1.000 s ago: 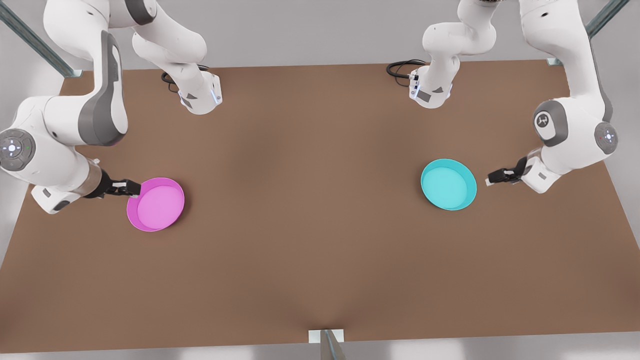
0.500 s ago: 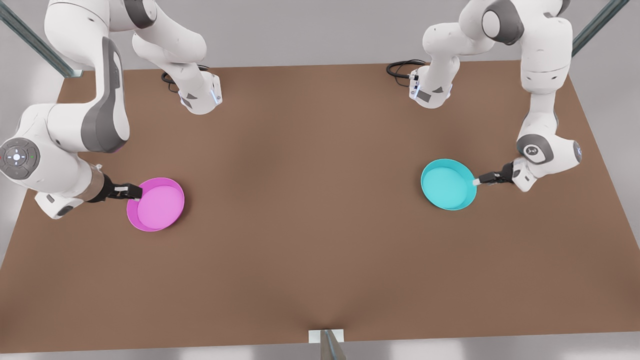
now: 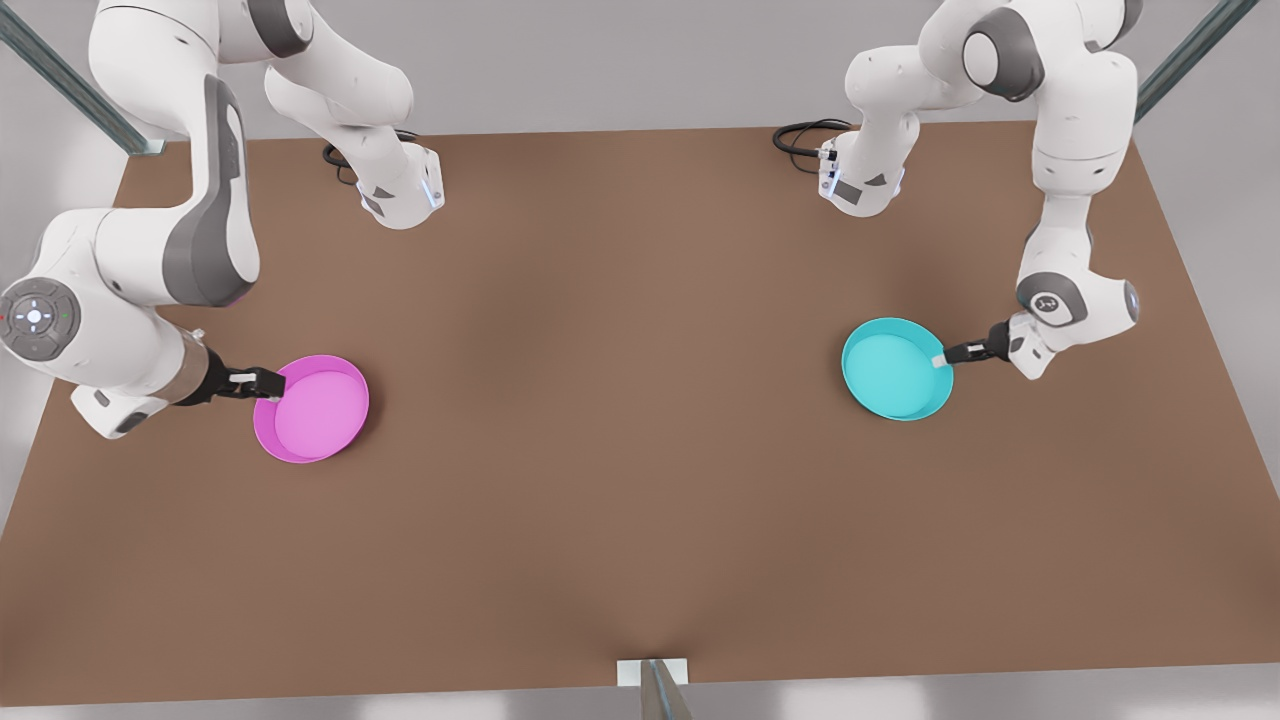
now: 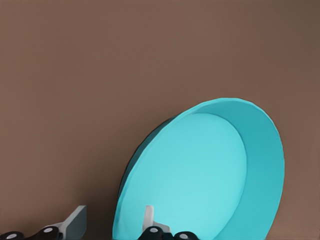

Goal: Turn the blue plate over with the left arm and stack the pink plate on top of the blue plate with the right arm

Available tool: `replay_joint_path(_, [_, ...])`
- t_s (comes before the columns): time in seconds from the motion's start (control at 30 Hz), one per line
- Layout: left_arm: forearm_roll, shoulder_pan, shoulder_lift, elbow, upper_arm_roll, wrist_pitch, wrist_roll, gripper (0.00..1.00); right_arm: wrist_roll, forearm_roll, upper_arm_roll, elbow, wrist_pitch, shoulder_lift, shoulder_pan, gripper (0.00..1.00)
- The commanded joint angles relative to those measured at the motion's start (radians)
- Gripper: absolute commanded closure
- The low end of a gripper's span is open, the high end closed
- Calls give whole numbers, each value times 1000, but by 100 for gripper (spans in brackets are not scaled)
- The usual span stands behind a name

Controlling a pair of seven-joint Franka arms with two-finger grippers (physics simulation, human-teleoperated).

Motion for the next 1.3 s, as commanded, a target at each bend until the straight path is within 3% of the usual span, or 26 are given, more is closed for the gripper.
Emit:
replay_joint_path(0.0, [-1,-1,0,0,-2,0,-3,42,-1,0,0,0,0,0,1,0])
replay_joint_path(0.17, [-1,-4,-8,-5,-25,45,-15,45,-1,-5,-3,0,0,0,-3,0])
replay_joint_path(0.3, [-1,-6,-2,-5,-26,63,-15,59,-1,-5,-3,0,0,0,-2,0])
replay_joint_path(0.67, [4,-6,3,-3,-28,66,-13,76,7,2,-3,0,2,0,-3,0])
replay_joint_path(1.17, [4,-6,-63,11,-28,11,-20,79,8,5,-5,2,2,8,-3,0])
replay_joint_path(1.27, [15,-8,-78,100,-31,-95,-41,79,7,6,-5,8,2,24,1,0])
